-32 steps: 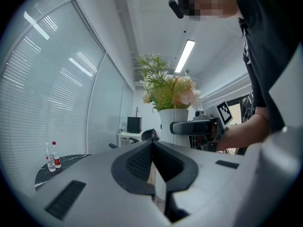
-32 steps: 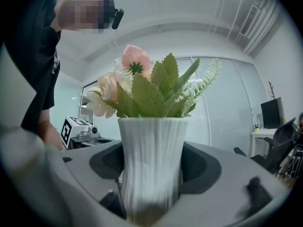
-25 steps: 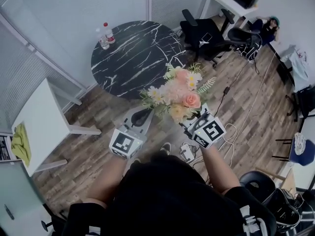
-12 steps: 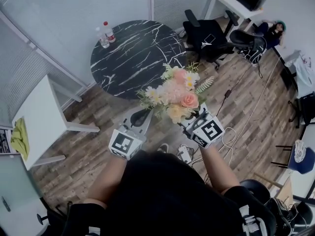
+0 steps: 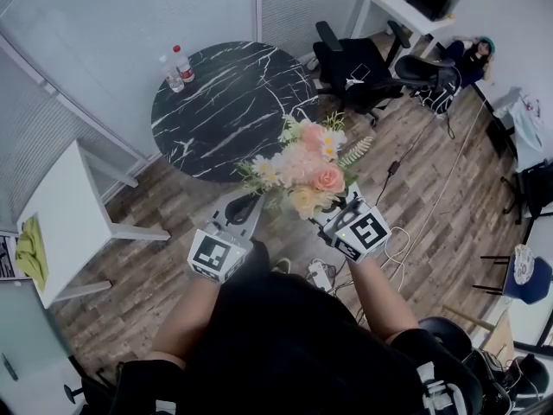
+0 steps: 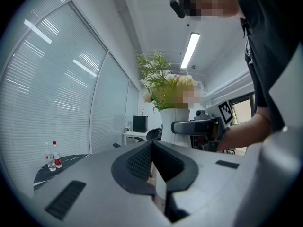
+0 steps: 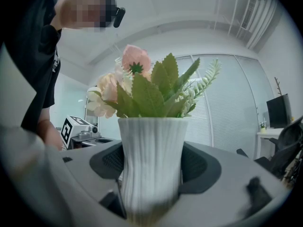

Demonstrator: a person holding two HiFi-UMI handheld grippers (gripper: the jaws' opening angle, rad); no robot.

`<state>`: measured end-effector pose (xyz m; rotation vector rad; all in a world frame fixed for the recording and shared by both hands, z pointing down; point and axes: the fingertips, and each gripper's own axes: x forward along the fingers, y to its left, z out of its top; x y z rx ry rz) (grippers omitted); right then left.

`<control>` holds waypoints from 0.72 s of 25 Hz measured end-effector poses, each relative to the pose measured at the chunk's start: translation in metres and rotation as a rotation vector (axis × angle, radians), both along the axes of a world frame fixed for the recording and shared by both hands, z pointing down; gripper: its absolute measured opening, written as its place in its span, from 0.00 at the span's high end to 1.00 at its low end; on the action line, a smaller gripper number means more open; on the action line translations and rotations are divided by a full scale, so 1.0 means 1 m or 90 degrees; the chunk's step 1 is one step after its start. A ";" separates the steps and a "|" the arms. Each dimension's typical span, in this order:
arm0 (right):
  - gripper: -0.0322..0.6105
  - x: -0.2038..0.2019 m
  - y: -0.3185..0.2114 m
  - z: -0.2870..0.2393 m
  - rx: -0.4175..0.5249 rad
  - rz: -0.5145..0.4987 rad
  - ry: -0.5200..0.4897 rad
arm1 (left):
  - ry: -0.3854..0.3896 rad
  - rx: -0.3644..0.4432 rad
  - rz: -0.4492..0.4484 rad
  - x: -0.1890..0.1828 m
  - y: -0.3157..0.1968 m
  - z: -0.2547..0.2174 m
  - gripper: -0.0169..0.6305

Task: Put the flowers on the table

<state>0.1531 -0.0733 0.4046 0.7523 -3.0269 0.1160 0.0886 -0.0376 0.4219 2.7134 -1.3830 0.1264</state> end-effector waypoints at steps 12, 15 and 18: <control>0.42 -0.013 -0.050 -0.001 0.007 0.032 0.016 | 0.007 0.012 0.031 -0.016 -0.058 -0.002 0.95; 0.42 -0.023 -0.070 0.002 0.005 0.038 0.020 | 0.009 0.009 0.038 -0.025 -0.078 0.001 0.95; 0.42 -0.032 -0.089 0.004 0.002 0.044 0.021 | 0.009 0.005 0.043 -0.035 -0.097 0.003 0.95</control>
